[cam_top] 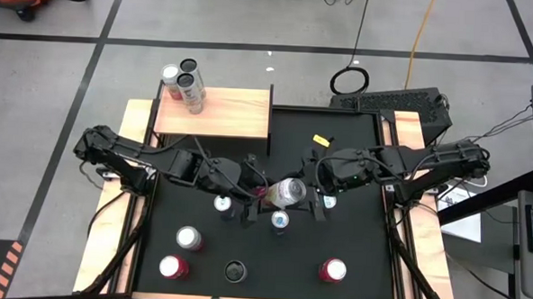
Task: Place canned beverage on shelf
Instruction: Put the right pink soda can on the shelf aligned with the other pink soda can
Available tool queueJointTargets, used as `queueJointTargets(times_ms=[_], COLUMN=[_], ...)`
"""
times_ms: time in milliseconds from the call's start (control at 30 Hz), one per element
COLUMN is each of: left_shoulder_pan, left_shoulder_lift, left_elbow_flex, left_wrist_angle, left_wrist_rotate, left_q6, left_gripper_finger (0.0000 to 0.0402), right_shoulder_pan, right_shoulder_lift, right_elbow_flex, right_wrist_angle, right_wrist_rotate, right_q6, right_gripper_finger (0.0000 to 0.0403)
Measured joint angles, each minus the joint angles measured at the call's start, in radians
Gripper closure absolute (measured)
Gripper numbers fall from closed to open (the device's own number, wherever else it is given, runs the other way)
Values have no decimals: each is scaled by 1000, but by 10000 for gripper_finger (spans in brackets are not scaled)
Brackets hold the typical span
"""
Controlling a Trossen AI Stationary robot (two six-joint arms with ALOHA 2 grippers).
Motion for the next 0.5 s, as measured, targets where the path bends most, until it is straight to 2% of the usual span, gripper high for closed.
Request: queueJointTargets(times_ms=[200,500], left_shoulder_pan=[-1,-5], left_shoulder_lift=[-2,-45], left_elbow_flex=[0,1], left_wrist_angle=[29,95], left_wrist_rotate=[-14,-91], left_q6=[0,-18], left_gripper_finger=[114,114], right_shoulder_pan=[-1,-3], right_shoulder_lift=[-3,-86], right_elbow_flex=[0,-1], right_wrist_angle=[15,14], right_wrist_rotate=[10,-3], right_q6=[40,97], right_gripper_finger=[49,35])
